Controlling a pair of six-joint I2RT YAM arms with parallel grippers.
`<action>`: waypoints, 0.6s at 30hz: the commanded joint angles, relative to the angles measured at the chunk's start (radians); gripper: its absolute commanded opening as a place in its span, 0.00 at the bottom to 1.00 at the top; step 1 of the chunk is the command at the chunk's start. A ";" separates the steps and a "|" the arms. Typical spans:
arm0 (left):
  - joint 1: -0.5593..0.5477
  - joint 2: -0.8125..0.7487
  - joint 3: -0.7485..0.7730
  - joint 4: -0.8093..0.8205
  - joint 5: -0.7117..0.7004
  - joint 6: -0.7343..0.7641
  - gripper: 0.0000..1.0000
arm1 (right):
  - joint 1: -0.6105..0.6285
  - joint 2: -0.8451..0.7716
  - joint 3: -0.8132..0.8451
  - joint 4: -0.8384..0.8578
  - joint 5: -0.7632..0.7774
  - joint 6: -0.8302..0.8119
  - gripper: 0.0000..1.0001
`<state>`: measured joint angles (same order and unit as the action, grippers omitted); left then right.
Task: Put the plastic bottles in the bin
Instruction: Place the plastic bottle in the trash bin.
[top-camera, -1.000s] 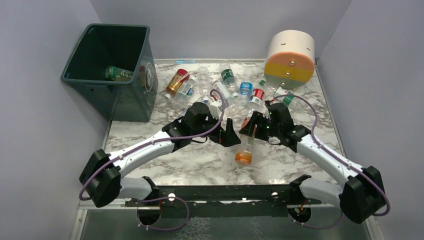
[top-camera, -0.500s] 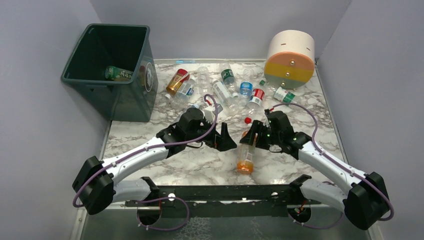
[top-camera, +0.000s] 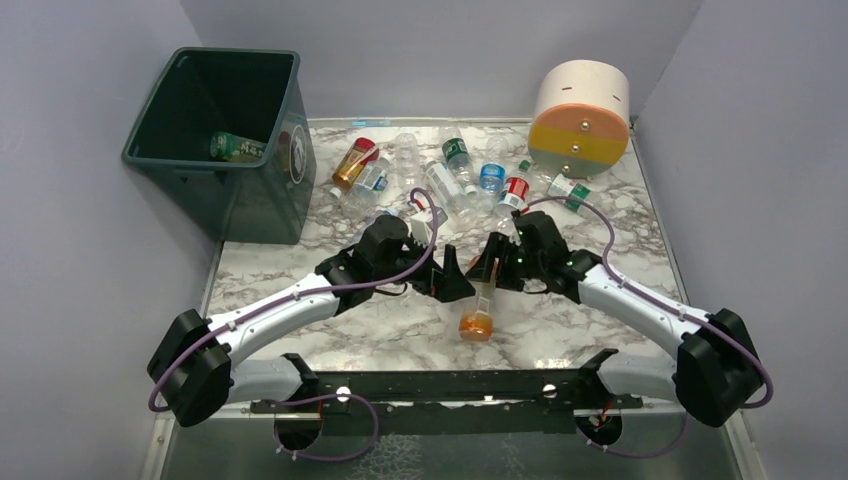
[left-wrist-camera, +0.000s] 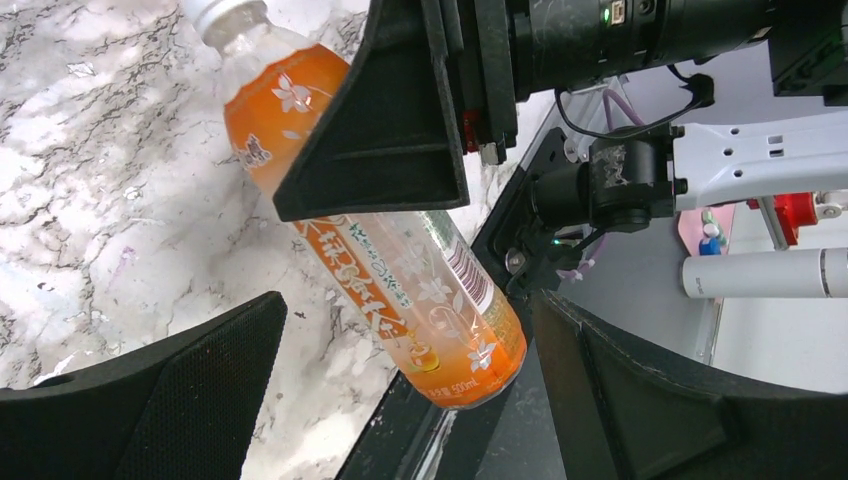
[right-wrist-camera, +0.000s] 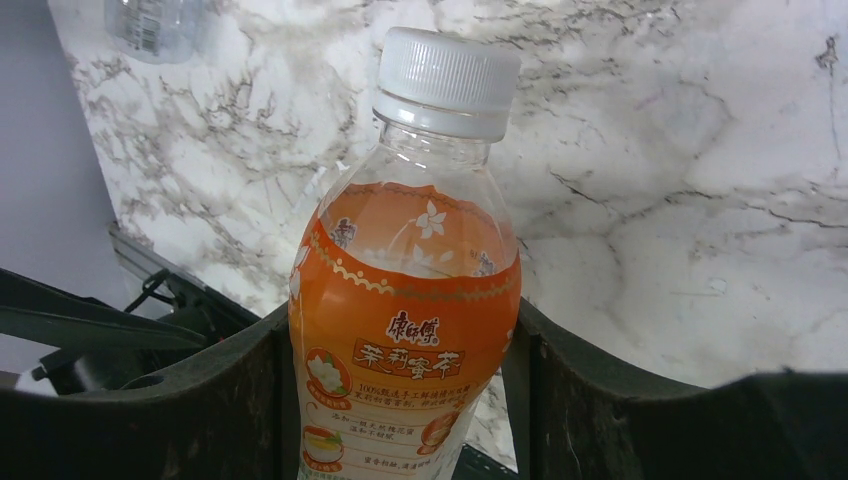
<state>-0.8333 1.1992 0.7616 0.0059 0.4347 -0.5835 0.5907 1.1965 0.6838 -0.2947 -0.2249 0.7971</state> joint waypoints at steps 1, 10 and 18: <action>-0.005 0.009 0.003 0.034 0.030 0.000 0.99 | 0.013 0.033 0.058 0.072 0.034 0.027 0.57; -0.005 0.012 0.000 0.028 0.015 -0.019 0.99 | 0.033 0.084 0.149 0.083 0.139 0.043 0.57; -0.005 0.024 0.007 0.002 -0.024 -0.029 0.99 | 0.075 0.117 0.193 0.098 0.194 0.060 0.57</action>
<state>-0.8333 1.2140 0.7616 0.0059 0.4362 -0.6003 0.6399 1.2949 0.8360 -0.2283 -0.0990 0.8398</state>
